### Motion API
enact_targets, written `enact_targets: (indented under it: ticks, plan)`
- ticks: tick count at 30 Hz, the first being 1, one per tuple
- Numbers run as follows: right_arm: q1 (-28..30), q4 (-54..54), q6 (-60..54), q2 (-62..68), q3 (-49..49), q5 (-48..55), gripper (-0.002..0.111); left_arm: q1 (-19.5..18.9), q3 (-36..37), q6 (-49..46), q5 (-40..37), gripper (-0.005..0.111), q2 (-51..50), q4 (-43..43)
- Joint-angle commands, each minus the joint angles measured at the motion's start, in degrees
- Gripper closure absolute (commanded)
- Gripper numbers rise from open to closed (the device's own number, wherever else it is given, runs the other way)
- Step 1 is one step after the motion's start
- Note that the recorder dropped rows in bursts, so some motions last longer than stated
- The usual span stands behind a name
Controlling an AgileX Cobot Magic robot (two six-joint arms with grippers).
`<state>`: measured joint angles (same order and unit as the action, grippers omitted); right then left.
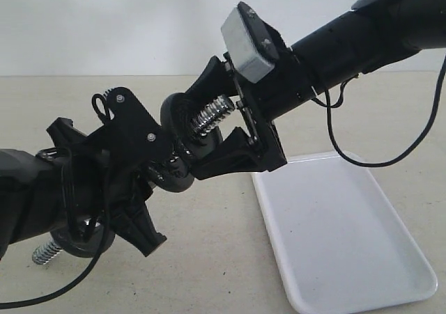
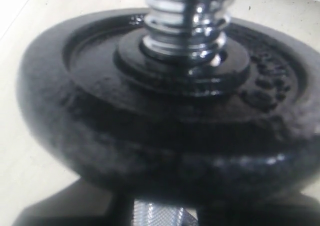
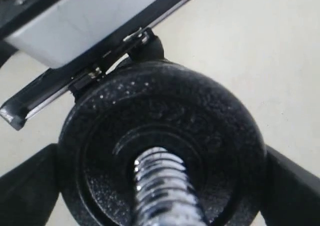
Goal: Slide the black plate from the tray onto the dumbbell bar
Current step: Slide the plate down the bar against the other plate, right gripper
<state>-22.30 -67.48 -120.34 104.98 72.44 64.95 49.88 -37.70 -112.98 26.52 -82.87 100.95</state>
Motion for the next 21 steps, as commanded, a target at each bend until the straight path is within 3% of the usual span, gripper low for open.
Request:
enact_targets:
  ticks: [1,7,21]
  plan:
    - [-3.08,4.52,-1.22,-0.28,-0.45,-1.28,0.102,-0.73,-3.01,4.05,6.40,0.102,3.06,-3.99]
    - [-5.13,4.83,-0.87,-0.28,-0.45,-4.20,0.074,-0.73,-3.01,4.05,6.40,0.102,3.06,-3.99]
    - [-5.23,4.83,3.36,-0.28,-0.45,-5.74,0.071,-0.73,-3.01,4.05,6.18,0.102,3.06,-3.99]
